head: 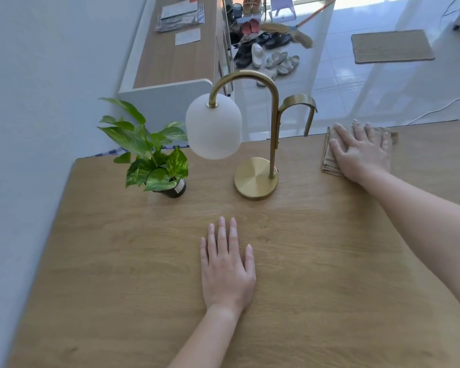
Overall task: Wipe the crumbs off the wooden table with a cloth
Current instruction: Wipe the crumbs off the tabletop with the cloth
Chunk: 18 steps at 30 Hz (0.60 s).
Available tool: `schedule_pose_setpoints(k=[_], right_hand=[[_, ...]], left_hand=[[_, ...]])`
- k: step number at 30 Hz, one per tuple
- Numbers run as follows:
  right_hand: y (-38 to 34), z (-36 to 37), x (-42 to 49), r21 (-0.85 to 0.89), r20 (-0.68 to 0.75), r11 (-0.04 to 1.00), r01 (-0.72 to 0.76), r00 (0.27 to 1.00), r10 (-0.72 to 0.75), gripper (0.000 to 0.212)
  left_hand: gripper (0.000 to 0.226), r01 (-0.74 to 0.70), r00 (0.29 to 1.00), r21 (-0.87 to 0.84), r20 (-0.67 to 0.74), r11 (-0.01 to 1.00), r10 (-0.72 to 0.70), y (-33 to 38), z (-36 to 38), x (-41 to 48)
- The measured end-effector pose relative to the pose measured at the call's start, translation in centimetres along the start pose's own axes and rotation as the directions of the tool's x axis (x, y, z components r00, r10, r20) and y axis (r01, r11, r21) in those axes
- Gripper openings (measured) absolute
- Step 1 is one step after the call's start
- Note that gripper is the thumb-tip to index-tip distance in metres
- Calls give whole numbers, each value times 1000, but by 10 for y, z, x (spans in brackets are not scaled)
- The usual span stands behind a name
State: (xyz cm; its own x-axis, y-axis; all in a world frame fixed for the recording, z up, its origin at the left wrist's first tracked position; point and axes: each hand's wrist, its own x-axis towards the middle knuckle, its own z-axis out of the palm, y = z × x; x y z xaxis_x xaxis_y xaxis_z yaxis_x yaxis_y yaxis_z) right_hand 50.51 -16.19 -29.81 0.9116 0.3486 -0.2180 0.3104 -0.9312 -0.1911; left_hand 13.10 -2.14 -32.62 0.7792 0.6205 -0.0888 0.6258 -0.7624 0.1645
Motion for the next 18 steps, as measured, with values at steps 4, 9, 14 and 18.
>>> schedule_pose_setpoints(k=[4,9,14,18], right_hand=[[-1,2,-1,-21,8,1000,12,1000,-11,67],[-30,24,-54,-45,5,988,146,989,-146,63],[-46,41,-127,-50,7,970,237,972,-237,60],[-48,46,-152,-48,4,964,262,965,-262,57]], left_hand=[[70,2,1000,-8,-7,1000,-2,1,-2,1],[70,2,1000,-17,-4,1000,-2,0,-3,2],[70,-6,1000,-35,-2,999,6,0,-4,-1],[71,-4,1000,-55,1,998,4,0,-3,1]])
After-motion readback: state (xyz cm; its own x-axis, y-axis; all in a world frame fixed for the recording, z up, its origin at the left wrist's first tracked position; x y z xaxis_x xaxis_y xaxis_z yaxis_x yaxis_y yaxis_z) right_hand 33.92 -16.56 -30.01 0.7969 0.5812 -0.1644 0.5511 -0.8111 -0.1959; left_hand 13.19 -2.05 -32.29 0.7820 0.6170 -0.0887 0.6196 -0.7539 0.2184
